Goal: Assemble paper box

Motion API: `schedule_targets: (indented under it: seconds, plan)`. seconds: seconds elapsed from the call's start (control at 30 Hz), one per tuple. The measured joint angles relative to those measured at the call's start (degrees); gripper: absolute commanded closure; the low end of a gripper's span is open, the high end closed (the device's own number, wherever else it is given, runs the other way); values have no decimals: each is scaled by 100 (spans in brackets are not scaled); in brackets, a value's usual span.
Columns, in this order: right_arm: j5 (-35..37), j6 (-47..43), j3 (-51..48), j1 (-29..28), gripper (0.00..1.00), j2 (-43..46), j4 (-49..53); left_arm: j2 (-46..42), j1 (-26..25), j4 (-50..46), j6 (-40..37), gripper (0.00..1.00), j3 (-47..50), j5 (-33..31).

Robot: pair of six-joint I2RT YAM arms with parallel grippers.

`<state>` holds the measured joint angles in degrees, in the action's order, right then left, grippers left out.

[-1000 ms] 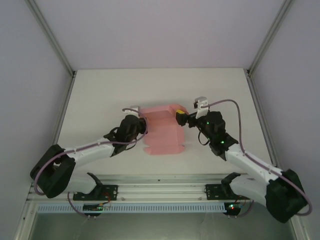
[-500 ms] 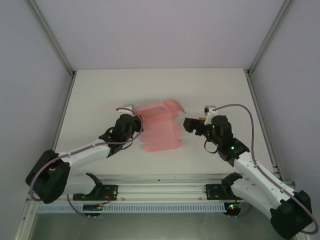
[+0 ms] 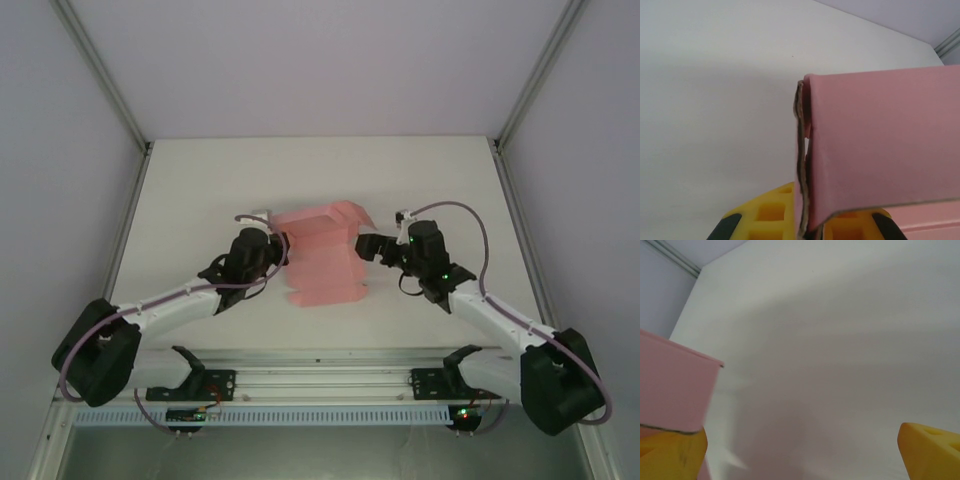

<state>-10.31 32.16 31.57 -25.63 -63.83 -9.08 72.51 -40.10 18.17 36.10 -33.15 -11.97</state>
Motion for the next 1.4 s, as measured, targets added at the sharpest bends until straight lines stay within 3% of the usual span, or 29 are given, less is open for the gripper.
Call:
schedule_targets:
  seconds: [0.5,0.97,1.2,1.4]
  plan:
    - [63,-525,358,-269,0,-579,-319,181,4,131,0,100,0,262]
    - [706,-809,682,-695,0,-1309,-264,197,74,-96,0,100,0,146]
    - [647,-857,695,-704,1,-1193,-92,197,72,-173,-2,100,0,120]
    - [496,-1078,597,-706,1,-337,234,195,76,-168,0,100,0,101]
